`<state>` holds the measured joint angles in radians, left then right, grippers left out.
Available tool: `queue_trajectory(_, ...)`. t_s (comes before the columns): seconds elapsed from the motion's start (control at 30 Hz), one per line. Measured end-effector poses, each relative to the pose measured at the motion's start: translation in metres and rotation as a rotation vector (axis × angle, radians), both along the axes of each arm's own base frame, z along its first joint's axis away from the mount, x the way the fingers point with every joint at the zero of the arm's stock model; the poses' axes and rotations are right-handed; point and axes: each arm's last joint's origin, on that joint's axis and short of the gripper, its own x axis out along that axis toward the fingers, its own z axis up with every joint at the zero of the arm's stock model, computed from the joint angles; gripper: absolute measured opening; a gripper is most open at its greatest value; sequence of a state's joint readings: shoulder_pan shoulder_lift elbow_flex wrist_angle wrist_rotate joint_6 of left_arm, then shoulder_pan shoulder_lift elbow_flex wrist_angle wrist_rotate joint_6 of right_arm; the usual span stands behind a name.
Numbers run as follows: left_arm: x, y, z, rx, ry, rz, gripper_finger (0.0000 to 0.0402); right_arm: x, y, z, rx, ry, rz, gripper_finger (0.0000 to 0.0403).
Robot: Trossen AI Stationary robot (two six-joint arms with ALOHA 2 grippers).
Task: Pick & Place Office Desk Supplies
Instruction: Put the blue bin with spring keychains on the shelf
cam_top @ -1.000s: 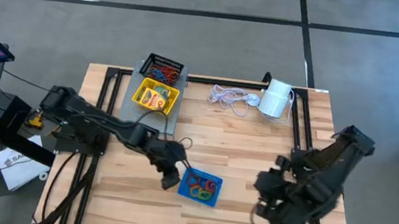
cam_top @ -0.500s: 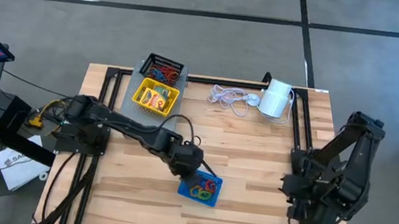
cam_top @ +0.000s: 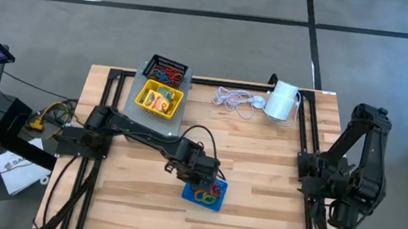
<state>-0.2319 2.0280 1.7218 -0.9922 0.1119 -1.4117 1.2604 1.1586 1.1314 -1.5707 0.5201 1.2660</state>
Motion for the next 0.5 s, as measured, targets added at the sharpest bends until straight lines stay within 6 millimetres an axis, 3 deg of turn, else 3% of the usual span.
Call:
queue_trajectory(0.2,0.004,0.003,0.0,-0.065,-0.009,0.007,0.0056,-0.009,-0.009,-0.004,0.013,0.009,0.034,0.0117)
queue_trajectory(0.5,0.0,0.007,0.003,-0.063,0.019,0.046,0.0139,-0.016,-0.016,-0.011,-0.001,0.013,0.067,0.0117)
